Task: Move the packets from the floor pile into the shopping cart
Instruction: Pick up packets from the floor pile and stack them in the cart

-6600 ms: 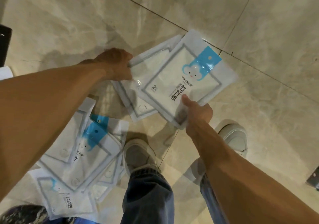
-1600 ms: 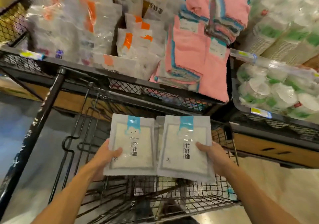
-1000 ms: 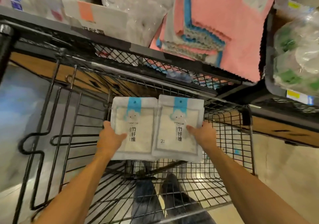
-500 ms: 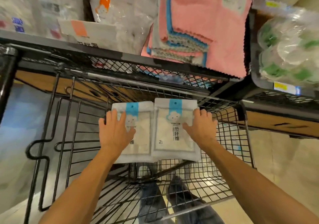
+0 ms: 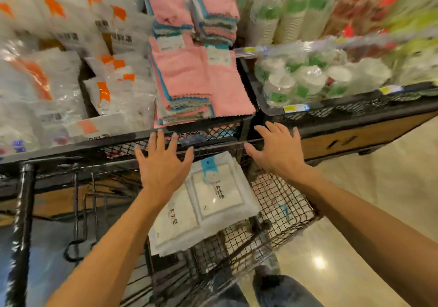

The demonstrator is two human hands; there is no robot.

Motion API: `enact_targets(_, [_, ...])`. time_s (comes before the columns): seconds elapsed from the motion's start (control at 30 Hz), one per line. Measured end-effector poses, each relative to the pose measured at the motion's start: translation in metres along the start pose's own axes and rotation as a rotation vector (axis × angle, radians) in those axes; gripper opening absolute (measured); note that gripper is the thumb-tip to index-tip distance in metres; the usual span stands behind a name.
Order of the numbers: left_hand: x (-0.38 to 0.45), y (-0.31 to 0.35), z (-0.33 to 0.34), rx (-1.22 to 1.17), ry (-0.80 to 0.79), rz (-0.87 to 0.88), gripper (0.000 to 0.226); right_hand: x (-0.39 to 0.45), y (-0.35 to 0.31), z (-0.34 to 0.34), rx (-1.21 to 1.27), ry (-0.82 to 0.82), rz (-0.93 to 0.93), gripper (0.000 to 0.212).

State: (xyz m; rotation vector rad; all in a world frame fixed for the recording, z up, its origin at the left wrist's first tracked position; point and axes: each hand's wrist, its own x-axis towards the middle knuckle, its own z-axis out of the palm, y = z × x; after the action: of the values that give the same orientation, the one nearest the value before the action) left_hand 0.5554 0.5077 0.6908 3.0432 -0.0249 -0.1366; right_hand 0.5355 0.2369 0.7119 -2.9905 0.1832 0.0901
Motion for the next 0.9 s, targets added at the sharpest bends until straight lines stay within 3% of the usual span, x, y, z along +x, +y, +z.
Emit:
enact_targets(0.2, [-0.019,0.071,-0.047,-0.007,0.049,0.15,0.071,-0.051,0.06,-0.06,0.089,0.149,0.112,0.067])
enact_targets(0.4, [-0.059,0.173,-0.068,0.025,0.099,0.316,0.07,-0.12,0.163,-0.098,0.154,0.248,0.282,0.071])
enact_targets(0.57, [-0.116,0.274,-0.055,0.051,0.139,0.405,0.069,-0.199,0.266,-0.106,0.216,0.29,0.405,0.078])
enact_targets(0.9, [-0.207,0.432,-0.014,0.126,-0.001,0.522,0.074,-0.339,0.439,-0.1,0.178,0.276,0.605,0.068])
